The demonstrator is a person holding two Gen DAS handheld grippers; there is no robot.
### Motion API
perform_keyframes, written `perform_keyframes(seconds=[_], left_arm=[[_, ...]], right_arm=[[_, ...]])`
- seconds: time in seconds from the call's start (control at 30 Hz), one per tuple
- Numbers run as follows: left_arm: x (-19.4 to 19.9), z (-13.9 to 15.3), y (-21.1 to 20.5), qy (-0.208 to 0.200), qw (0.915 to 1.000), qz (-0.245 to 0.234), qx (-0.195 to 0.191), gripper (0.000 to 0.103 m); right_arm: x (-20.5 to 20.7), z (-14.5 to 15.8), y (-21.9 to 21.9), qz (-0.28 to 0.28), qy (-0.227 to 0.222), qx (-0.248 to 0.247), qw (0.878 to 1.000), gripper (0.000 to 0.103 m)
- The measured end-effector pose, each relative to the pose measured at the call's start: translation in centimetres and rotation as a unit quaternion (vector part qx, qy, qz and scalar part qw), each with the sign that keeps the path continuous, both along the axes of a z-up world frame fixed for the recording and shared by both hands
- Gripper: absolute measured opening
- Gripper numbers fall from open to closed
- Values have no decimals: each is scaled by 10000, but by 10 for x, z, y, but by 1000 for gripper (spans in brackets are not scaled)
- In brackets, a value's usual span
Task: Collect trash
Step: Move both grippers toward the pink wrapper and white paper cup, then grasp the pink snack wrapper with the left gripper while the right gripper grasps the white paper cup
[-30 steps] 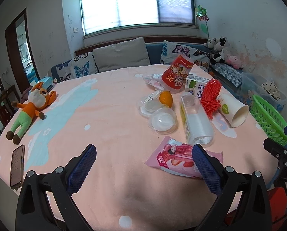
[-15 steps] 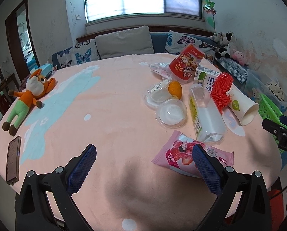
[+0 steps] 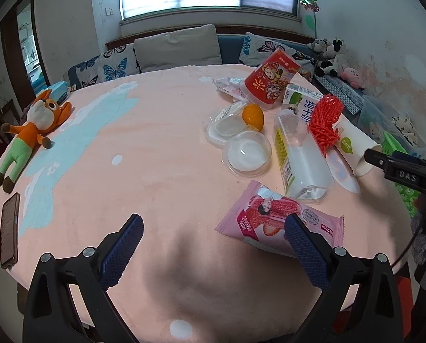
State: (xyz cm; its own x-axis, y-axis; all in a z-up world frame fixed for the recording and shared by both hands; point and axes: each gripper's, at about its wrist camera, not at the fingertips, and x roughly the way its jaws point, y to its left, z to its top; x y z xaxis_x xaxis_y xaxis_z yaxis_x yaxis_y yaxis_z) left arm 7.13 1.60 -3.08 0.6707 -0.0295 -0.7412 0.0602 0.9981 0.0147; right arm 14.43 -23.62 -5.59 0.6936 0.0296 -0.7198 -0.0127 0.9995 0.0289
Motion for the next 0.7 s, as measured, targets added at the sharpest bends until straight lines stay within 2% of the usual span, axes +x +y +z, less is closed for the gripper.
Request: perform_keyframes(seconds=[0.17, 0.27, 0.37, 0.53, 0.7], left_arm=[[5, -9, 0, 246, 9995, -49, -211, 95], [8, -13, -2, 414, 9984, -97, -384, 89], [13, -20, -3, 660, 9954, -122, -681, 87], [18, -28, -9, 879, 9921, -156, -877, 83], [27, -37, -12, 1113, 9876, -78, -1108, 80]], right_arm=[[13, -8, -5, 18, 120, 56, 9999, 94], [16, -11, -5, 99, 165, 134, 9997, 93], [18, -13, -3, 215, 206, 211, 9993, 88], [22, -19, 0, 337, 336, 369, 9982, 78], [25, -20, 2, 335, 254, 381, 9984, 77]])
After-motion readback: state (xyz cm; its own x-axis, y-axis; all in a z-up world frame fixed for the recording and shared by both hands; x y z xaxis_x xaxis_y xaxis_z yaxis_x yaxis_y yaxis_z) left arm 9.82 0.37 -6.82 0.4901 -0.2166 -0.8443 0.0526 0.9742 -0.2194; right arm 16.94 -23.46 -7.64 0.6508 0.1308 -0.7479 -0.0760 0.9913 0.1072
